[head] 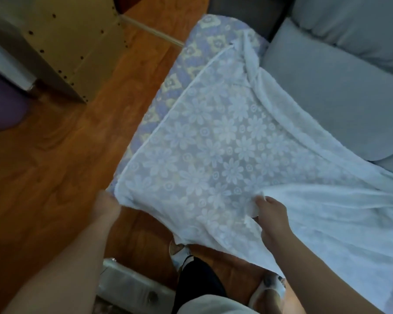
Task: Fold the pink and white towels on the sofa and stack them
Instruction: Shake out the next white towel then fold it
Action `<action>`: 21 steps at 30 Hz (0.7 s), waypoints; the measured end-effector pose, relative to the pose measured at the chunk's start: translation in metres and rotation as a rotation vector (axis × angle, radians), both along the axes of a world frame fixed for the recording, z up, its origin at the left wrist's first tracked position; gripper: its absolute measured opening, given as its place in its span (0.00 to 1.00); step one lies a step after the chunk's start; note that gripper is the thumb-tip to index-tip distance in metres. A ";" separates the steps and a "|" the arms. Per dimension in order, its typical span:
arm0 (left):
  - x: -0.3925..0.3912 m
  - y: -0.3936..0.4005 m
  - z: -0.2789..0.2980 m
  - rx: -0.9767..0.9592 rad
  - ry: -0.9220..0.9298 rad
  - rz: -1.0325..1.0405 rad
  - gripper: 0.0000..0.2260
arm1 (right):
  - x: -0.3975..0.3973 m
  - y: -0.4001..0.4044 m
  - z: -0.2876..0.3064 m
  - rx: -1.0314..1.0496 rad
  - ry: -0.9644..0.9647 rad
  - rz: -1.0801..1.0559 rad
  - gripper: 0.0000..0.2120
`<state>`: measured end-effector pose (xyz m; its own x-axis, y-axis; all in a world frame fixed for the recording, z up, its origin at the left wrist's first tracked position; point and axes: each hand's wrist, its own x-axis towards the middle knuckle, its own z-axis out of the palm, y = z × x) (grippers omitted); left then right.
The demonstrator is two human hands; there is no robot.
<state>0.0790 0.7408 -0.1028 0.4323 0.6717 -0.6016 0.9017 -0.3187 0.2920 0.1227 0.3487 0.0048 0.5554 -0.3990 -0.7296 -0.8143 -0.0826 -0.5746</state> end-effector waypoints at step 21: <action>-0.023 -0.071 0.078 0.010 -0.006 0.334 0.22 | -0.066 -0.087 0.045 -0.019 -0.151 -0.359 0.12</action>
